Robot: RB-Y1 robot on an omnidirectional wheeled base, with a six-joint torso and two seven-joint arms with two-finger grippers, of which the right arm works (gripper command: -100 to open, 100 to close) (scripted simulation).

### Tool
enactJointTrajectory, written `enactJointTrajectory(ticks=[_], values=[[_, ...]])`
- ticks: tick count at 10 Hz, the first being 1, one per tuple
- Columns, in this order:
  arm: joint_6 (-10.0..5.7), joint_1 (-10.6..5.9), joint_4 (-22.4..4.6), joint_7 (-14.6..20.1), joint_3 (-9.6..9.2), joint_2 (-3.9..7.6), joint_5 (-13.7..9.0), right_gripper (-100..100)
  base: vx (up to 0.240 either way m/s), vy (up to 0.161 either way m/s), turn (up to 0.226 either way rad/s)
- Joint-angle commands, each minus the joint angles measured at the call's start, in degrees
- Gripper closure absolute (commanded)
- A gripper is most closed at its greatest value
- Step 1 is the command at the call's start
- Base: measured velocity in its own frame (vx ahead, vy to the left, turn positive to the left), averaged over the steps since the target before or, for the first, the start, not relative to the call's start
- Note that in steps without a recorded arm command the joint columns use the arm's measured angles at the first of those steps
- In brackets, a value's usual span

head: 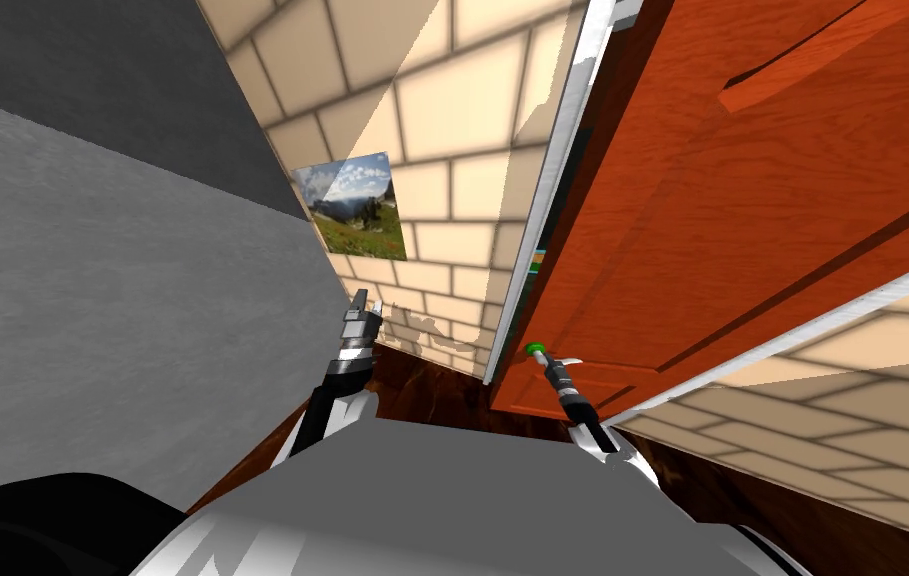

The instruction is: Pull the door open

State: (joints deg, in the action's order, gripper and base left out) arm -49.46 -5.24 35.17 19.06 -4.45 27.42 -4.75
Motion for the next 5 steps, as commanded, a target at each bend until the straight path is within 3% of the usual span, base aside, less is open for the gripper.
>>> enactJointTrajectory(ticks=[1,2,3,5], values=[[-0.75,0.43,0.4,0.9,-0.61,0.89,0.3,100,-0.19,-0.089,0.085],[-0.42,0.25,0.2,0.5,-0.5,0.3,0.2,100,-0.084,-0.035,0.031],[-1.99,1.33,0.3,1.6,-1.33,1.13,0.5,100,-0.115,-0.038,0.14],[-3.49,2.3,0.4,2.5,-1.96,2.09,0.6,100,-0.188,-0.077,0.124]])
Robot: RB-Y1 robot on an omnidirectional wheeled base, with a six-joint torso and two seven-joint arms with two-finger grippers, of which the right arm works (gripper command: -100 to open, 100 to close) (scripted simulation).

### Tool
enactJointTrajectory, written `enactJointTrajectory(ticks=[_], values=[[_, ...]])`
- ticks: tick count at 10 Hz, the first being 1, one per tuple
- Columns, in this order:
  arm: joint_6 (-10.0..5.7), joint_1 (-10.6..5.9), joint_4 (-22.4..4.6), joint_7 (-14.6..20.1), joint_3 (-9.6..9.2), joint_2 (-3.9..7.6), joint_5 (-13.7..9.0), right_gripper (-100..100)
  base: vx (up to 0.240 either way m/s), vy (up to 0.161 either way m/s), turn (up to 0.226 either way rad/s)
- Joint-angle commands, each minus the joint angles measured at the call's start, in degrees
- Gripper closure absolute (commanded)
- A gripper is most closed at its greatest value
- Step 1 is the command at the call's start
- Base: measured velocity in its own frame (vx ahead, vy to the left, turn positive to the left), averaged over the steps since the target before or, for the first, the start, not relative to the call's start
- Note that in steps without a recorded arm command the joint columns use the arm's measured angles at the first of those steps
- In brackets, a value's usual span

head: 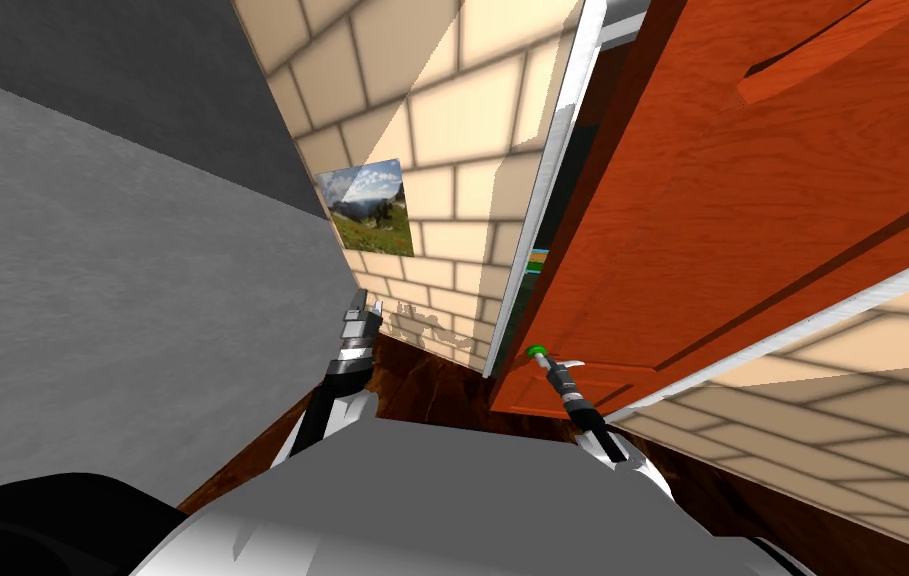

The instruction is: Pull the door open

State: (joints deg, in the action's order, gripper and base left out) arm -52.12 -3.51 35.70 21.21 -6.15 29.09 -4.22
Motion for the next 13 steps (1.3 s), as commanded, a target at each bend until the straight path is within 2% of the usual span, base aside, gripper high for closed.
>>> enactJointTrajectory(ticks=[1,5,6,7,10,13], values=[[-1.94,1.28,-0.1,1.0,-0.72,1.13,0.2,100,-0.179,-0.072,0.146],[-5.46,3.55,0.2,3.1,-2.21,3.38,0.6,100,-0.184,-0.065,0.103],[-4.84,3.13,0.0,2.8,-2.16,2.86,0.6,100,-0.08,-0.02,0.017],[-6.89,4.07,-0.7,3.6,-2.65,3.61,0.6,100,-0.144,-0.072,0.173],[-8.98,4.99,-1.3,4.2,-3.09,4.48,0.6,100,-0.197,-0.105,0.167],[-11.75,6.21,-2.0,5.1,-3.66,5.63,0.6,100,-0.169,-0.064,0.12]])
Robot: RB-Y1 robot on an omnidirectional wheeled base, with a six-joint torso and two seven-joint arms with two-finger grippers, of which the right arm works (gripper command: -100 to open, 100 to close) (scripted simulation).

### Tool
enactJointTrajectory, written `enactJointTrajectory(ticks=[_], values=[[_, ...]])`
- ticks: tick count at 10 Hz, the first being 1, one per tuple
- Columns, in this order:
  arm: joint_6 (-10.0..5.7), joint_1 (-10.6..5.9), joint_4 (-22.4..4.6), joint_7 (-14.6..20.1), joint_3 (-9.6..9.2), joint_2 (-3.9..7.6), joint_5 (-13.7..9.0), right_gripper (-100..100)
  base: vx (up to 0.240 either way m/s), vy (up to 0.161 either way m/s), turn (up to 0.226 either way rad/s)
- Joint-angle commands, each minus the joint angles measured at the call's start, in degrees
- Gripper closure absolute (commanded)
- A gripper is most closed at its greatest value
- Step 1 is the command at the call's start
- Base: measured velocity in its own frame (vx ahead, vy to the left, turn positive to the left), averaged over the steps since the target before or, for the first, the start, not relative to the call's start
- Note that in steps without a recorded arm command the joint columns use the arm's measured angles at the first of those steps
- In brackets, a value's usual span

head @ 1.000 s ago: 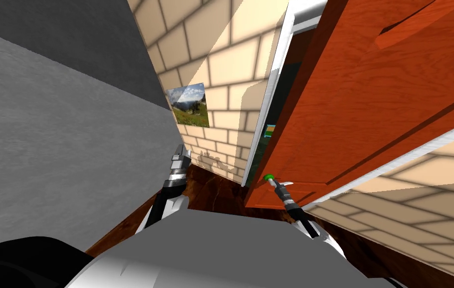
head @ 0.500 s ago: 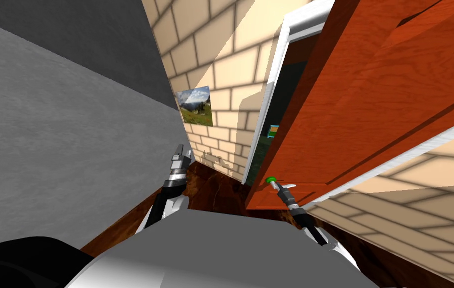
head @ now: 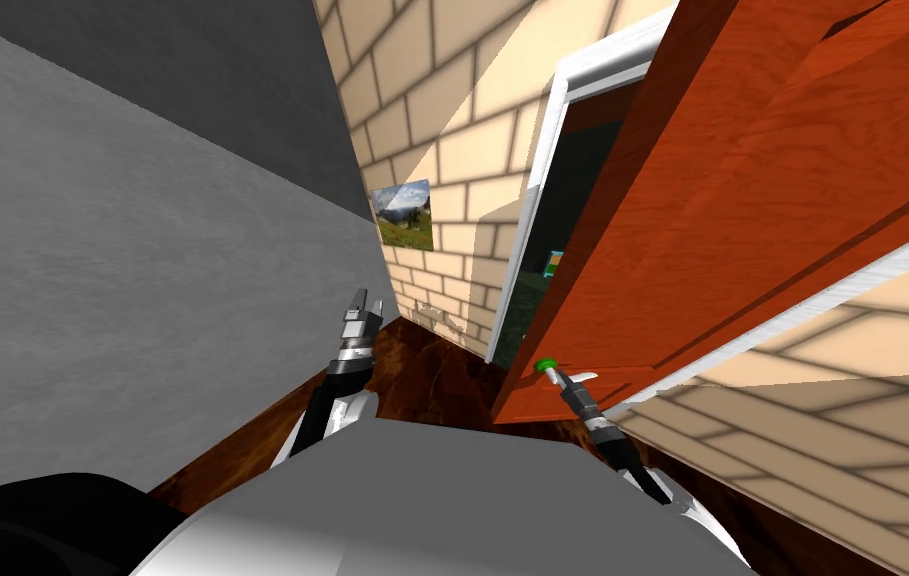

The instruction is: Pull the door open

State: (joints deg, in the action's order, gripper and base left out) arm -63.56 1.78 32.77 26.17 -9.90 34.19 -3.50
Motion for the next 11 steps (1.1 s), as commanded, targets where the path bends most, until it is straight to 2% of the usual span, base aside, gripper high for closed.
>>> enactJointTrajectory(ticks=[1,3,4,5,6,11], values=[[-1.28,1.35,0.6,0.4,-0.11,0.94,-0.1,100,-0.176,-0.097,0.172],[-2.9,2.06,0.2,0.9,-0.45,1.62,-0.1,100,-0.184,-0.092,0.153],[-2.14,1.87,0.5,0.8,-0.54,1.16,0.0,100,-0.086,-0.029,0.027],[-3.33,2.34,-0.1,1.0,-0.73,1.39,-0.1,100,-0.143,-0.062,0.193],[-3.62,2.44,-0.2,1.0,-0.76,1.47,-0.2,100,-0.189,-0.088,0.188],[-7.16,3.66,-2.1,1.5,-1.07,2.44,-0.6,100,-0.207,-0.103,0.188]])
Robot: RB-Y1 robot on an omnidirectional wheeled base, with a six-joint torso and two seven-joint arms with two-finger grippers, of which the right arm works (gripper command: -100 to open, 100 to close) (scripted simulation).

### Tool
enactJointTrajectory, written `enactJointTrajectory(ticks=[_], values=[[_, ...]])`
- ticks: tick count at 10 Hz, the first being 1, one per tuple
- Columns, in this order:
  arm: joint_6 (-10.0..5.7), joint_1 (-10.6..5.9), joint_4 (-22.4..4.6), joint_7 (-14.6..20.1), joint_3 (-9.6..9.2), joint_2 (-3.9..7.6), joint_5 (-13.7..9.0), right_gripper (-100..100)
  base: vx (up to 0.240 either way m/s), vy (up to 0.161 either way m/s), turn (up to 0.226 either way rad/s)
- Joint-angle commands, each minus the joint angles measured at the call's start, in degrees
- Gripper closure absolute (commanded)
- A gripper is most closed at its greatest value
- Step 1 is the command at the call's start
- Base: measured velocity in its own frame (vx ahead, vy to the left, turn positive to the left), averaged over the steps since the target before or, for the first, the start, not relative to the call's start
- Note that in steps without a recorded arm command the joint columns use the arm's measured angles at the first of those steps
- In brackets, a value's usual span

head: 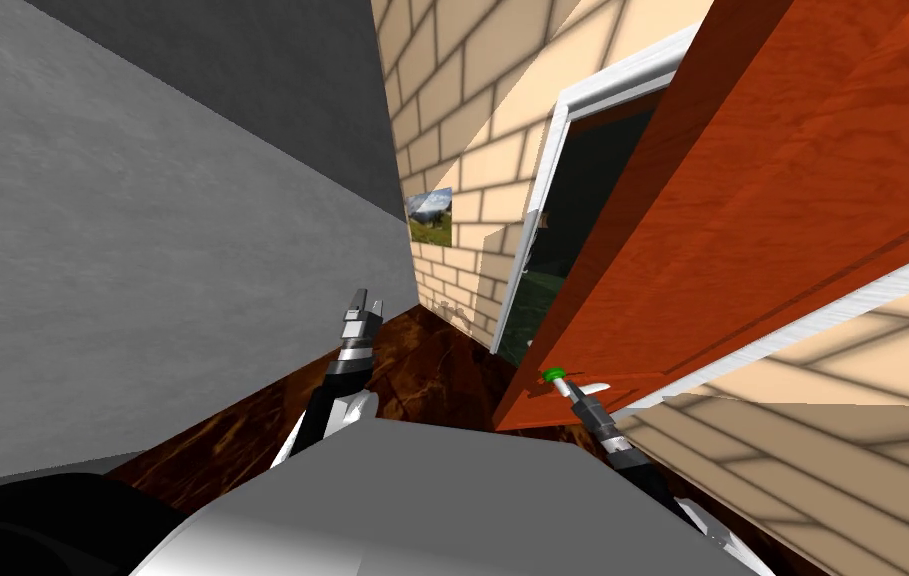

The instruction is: Pull the door open

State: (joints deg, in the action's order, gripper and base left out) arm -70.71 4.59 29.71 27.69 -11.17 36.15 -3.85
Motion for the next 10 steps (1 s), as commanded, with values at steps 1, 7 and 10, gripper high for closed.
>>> enactJointTrajectory(ticks=[1,7,10], values=[[-0.67,1.07,0.6,0.0,0.14,0.66,-0.3,100,-0.206,-0.09,0.184],[1.95,-0.32,1.1,-1.3,0.3,-0.78,-0.7,100,-0.161,-0.071,0.129],[4.07,-2.01,1.0,-2.4,0.64,-1.81,-1.1,100,-0.156,-0.063,0.115]])
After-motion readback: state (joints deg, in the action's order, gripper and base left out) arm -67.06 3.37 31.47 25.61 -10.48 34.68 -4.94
